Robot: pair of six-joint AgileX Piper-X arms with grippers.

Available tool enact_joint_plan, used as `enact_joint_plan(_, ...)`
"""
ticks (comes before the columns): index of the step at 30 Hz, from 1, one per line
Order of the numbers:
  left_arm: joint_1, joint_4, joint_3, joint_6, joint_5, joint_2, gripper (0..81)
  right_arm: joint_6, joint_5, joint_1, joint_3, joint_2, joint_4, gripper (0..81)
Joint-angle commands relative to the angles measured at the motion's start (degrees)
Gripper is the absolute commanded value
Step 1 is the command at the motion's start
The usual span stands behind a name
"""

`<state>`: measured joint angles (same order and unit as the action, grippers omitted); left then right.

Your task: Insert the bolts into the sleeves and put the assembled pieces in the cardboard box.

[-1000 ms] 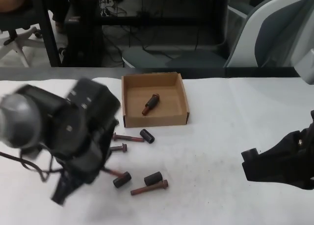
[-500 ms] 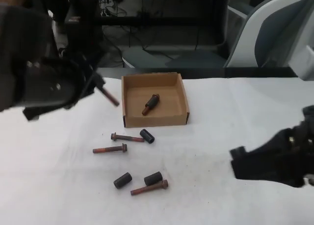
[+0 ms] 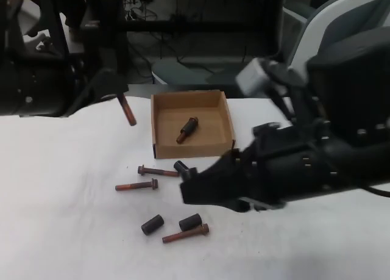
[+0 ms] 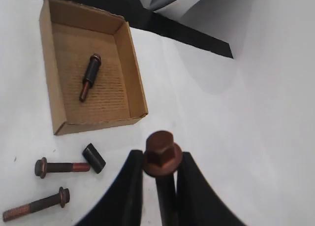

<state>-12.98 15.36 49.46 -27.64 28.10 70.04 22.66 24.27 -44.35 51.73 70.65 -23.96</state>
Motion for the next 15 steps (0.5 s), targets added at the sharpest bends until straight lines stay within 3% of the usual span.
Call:
enact_joint_plan(1,1.8,-1.2,0.1,2.4,1.6,-1.2,1.7,0.7,0.5,-0.2,0.2,3.1,6.4,0.6)
enact_joint_plan(9,2.0,-2.1,0.1,6.1,6.2,-1.3,1.7,6.5,4.2,-0.3,0.2,8.9,20.4,0.6)
enact_joint_plan(15,0.8,-5.4,0.1,6.3,9.4,-1.3,1.7,5.5,6.3,-0.3,0.2,9.3,25.1,0.6)
